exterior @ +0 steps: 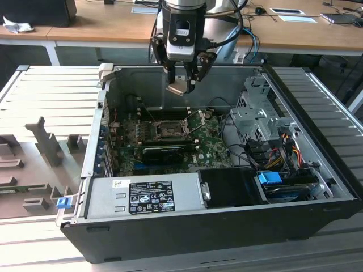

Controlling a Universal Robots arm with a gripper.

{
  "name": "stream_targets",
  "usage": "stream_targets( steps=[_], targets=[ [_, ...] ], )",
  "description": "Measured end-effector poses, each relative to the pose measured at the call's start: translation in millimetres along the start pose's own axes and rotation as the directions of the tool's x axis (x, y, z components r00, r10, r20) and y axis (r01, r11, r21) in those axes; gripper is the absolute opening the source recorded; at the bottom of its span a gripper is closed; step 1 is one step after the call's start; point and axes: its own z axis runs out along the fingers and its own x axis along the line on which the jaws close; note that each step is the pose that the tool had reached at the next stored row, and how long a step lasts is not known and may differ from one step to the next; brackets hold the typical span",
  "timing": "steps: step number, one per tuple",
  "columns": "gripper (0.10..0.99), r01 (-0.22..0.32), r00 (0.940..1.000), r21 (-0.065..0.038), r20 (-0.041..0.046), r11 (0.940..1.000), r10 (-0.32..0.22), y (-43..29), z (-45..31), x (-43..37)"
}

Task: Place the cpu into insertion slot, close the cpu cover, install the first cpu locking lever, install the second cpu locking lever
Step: 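Place the cpu into insertion slot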

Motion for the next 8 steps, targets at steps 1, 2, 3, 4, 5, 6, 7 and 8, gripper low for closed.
stream_targets(
  steps=[1, 2, 3, 4, 5, 6, 7, 8],
  targets=[
    [0.529, -0.006, 1.0000, 0.000, 0.0006, 1.0000, 0.006, 0.0, 0.2, 0.0],
    [0.529, -0.014, 0.9999, 0.000, 0.0012, 0.9999, 0.014, -0.1, 0.4, 0.0],
    [0.529, -0.019, 0.9998, 0.000, 0.0017, 0.9998, 0.019, -0.1, 0.6, 0.0],
    [0.529, -0.023, 0.9997, 0.000, 0.0021, 0.9997, 0.023, -0.1, 0.7, 0.0],
    [0.529, -0.030, 0.9995, -0.001, 0.0027, 0.9995, 0.030, -0.1, 0.9, 0.0],
    [0.529, -0.035, 0.9994, -0.001, 0.0031, 0.9994, 0.035, -0.1, 1.0, 0.0],
    [0.529, -0.041, 0.9992, -0.001, 0.0036, 0.9992, 0.041, -0.1, 1.2, 0.0],
    [0.529, -0.045, 0.9990, -0.001, 0.0040, 0.9990, 0.045, -0.1, 1.3, 0.0]
  ],
)
